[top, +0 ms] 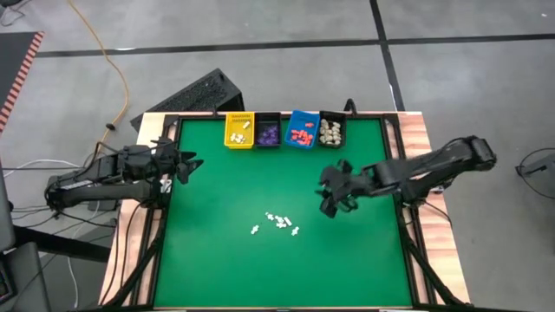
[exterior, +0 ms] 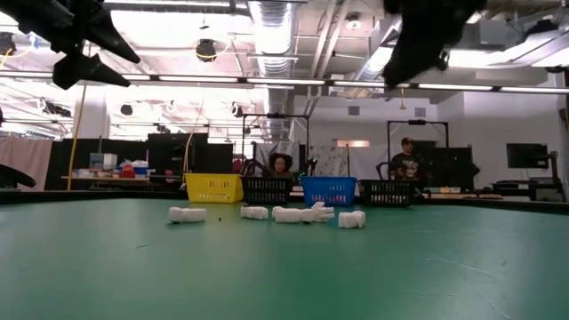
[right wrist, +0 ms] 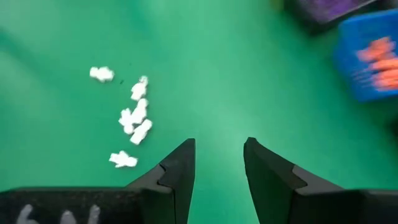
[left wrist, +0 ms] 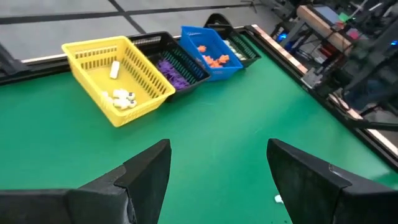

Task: Sort Halloween decoration
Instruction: Put the white skeleton toy into the yellow basket

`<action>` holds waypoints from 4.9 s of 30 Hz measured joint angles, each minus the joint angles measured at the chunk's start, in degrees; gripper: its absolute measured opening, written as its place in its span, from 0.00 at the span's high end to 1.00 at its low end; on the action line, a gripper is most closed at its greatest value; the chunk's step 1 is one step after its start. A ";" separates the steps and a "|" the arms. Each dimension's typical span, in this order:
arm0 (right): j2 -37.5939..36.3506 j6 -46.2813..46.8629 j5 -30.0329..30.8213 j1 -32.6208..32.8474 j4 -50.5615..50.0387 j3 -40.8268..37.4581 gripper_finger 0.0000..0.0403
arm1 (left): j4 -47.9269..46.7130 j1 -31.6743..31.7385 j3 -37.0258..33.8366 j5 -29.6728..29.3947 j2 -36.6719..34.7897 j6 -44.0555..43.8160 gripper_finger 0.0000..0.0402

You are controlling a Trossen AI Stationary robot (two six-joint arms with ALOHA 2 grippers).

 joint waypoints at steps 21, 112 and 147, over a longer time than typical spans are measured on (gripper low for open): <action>31.07 -26.95 -12.43 7.91 28.18 -1.55 0.44 | 1.82 0.00 0.00 -3.34 10.08 -0.51 0.36; 64.66 -27.52 -16.71 -33.42 20.25 62.85 0.50 | 1.08 0.07 0.00 -8.90 13.89 -0.36 0.36; 13.34 -36.04 -31.58 -32.75 -37.21 57.13 0.62 | 5.03 0.07 0.00 -7.10 13.90 0.48 0.36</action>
